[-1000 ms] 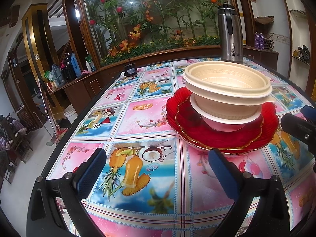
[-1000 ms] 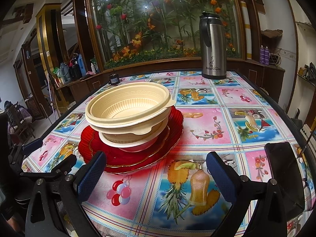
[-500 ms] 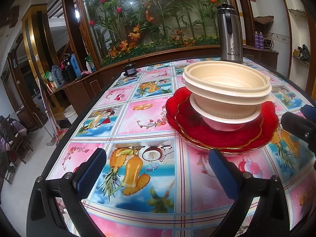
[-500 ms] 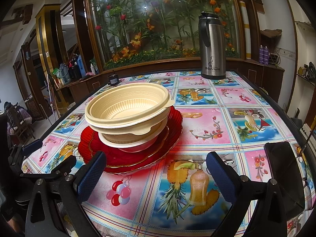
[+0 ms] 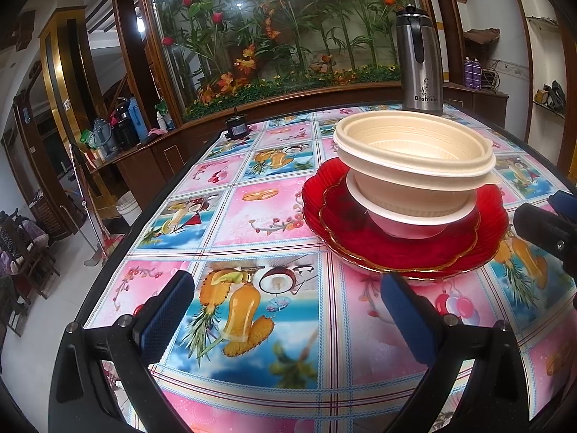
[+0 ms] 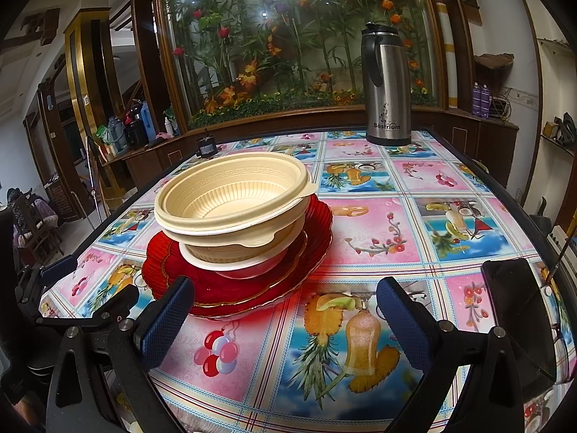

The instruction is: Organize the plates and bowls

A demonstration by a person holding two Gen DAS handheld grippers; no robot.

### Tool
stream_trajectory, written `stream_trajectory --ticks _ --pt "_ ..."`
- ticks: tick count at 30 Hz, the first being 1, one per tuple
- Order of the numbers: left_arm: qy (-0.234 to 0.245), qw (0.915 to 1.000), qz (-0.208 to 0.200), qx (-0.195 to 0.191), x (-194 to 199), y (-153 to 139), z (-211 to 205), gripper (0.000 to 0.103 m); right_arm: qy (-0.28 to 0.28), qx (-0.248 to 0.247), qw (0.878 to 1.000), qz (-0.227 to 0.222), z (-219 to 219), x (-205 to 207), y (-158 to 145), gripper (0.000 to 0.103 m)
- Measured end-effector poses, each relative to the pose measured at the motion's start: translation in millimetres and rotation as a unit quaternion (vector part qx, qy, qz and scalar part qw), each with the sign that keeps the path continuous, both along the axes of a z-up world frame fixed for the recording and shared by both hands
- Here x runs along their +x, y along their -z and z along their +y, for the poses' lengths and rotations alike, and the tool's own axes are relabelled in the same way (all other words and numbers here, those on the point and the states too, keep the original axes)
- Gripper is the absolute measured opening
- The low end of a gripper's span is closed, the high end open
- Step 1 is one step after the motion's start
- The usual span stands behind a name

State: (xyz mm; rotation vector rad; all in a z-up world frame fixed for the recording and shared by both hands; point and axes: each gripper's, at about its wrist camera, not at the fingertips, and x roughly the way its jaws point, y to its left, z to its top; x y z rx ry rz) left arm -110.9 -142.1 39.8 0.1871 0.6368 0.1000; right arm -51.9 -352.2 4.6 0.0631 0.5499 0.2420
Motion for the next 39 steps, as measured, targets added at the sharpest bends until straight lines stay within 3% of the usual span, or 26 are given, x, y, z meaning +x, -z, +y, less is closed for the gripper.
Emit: stream_trajectory --ticks 39 --pt "0.002 1.0000 0.004 -0.005 -1.5 2.3 2.8 0.103 0.003 0.001 1.000 -0.001 -2.1 -1.3 -0.9 0.102"
